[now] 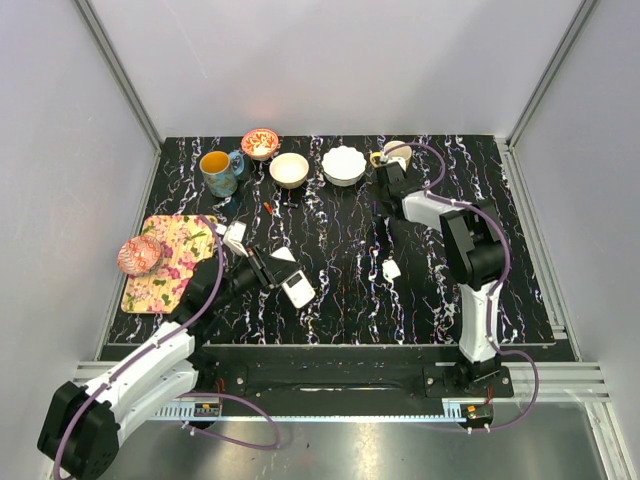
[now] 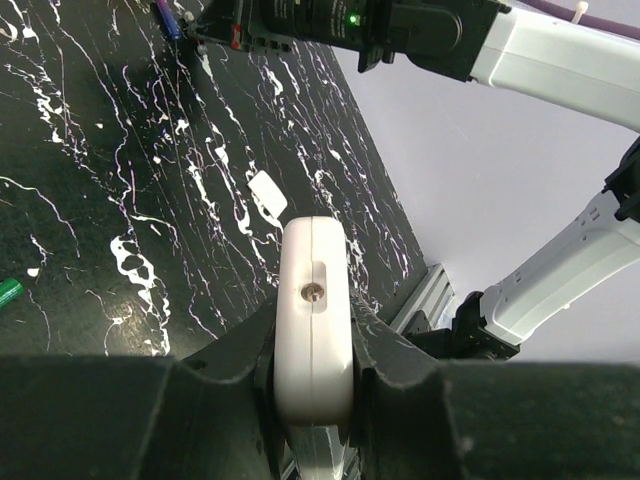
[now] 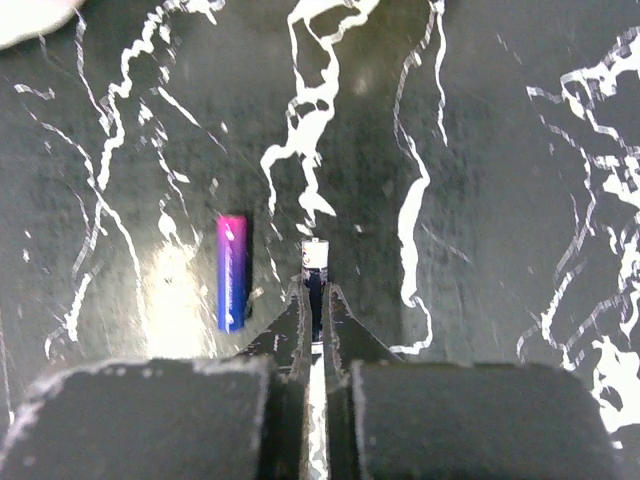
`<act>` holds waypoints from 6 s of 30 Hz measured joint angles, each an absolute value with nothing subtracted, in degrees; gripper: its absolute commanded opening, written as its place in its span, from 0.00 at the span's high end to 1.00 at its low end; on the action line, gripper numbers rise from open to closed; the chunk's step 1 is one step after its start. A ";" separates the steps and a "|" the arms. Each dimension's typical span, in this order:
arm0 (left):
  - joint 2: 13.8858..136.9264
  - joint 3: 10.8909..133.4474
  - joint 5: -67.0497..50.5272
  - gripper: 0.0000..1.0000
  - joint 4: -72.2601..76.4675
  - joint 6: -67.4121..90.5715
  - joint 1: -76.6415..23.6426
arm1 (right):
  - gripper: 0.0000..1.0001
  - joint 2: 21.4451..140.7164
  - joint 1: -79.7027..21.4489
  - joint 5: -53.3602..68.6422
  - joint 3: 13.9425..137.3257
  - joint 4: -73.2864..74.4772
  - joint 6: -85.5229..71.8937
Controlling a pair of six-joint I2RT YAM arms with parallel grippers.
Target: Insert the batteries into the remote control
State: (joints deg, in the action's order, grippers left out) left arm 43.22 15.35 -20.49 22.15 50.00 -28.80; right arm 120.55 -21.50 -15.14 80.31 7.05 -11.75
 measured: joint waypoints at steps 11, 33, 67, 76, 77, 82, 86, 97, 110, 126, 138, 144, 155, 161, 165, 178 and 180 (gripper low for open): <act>40.82 15.42 -20.51 1.00 22.11 50.92 -28.80 | 1.00 97.14 -27.16 -13.10 69.17 15.86 -9.21; 29.65 11.46 -20.49 1.00 22.22 54.22 -28.80 | 1.00 93.43 -41.28 0.71 50.35 0.60 22.00; 29.61 11.00 -20.47 1.00 22.00 54.24 -28.86 | 0.62 102.63 -41.28 -4.10 56.99 4.34 27.77; 29.63 10.96 -20.47 1.00 21.91 54.24 -28.86 | 0.63 104.40 -41.28 -6.11 61.63 6.74 25.02; 29.63 10.96 -20.47 1.00 21.91 54.24 -28.86 | 0.63 104.84 -41.28 -6.46 62.19 6.79 24.91; 29.63 10.96 -20.47 1.00 21.91 54.24 -28.86 | 0.63 106.63 -41.21 -6.63 62.94 7.57 23.97; 29.63 10.87 -20.45 1.00 21.93 54.24 -28.86 | 0.63 106.91 -41.10 -6.68 63.51 8.01 23.22; 29.74 10.72 -20.43 1.00 21.91 54.24 -28.86 | 0.77 106.91 -40.88 -6.63 63.77 9.80 22.46; 31.22 11.14 -20.58 1.00 21.41 54.17 -28.86 | 1.00 107.13 -40.86 -7.94 65.93 13.13 18.83; 59.90 30.89 -37.82 1.00 20.69 56.55 -23.81 | 1.00 65.41 -50.59 -16.80 66.06 24.03 9.34; 75.50 36.36 -59.59 1.00 31.79 63.79 -23.94 | 1.00 54.61 -64.18 0.54 63.92 26.22 14.85; 75.26 45.65 -61.89 1.00 18.57 53.28 -26.85 | 1.00 59.75 -69.52 2.63 61.60 25.19 20.18; 75.24 46.02 -62.96 1.00 11.22 49.50 -28.91 | 1.00 63.13 -74.00 2.61 61.21 21.61 26.00; 75.24 46.02 -63.05 1.00 10.13 50.22 -29.65 | 1.00 66.43 -74.98 2.48 61.49 21.67 29.15; 75.24 46.02 -63.07 1.00 9.87 50.81 -30.06 | 1.00 67.05 -75.18 2.46 61.49 21.63 31.16; 75.22 46.02 -63.16 1.00 8.97 51.03 -31.11 | 1.00 67.16 -75.29 1.98 61.49 19.90 33.52; 75.22 46.02 -63.20 1.00 8.95 51.03 -31.14 | 1.00 67.16 -75.29 1.96 61.49 19.55 33.56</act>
State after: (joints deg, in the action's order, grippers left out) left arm 75.22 46.02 -63.20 8.95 51.03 -31.14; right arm 67.16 -75.29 1.96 61.49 19.55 33.56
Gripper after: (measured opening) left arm 0.263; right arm 0.014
